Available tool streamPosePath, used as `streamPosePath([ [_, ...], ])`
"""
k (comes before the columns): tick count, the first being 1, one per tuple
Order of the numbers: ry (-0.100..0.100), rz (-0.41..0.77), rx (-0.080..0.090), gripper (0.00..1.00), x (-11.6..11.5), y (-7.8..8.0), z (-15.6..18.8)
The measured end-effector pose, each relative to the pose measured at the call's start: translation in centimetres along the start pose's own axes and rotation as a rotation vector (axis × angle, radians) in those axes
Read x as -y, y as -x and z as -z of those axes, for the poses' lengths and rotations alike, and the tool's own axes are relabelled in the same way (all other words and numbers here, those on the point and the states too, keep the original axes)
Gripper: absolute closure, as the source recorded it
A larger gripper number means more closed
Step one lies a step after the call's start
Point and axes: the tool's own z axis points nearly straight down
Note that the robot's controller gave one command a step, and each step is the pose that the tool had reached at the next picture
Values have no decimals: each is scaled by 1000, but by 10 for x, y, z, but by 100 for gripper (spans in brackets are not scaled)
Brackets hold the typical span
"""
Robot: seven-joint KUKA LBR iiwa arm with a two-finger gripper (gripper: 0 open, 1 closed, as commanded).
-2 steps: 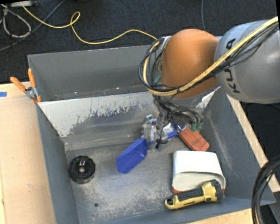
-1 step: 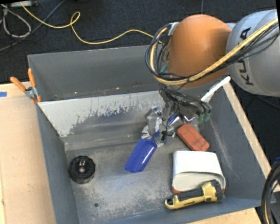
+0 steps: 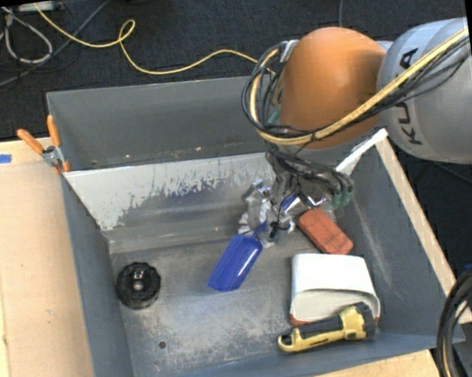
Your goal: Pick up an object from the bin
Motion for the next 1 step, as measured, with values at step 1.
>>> streamPosePath([
  [1,0,48,-4,100,-7,-4,-4],
])
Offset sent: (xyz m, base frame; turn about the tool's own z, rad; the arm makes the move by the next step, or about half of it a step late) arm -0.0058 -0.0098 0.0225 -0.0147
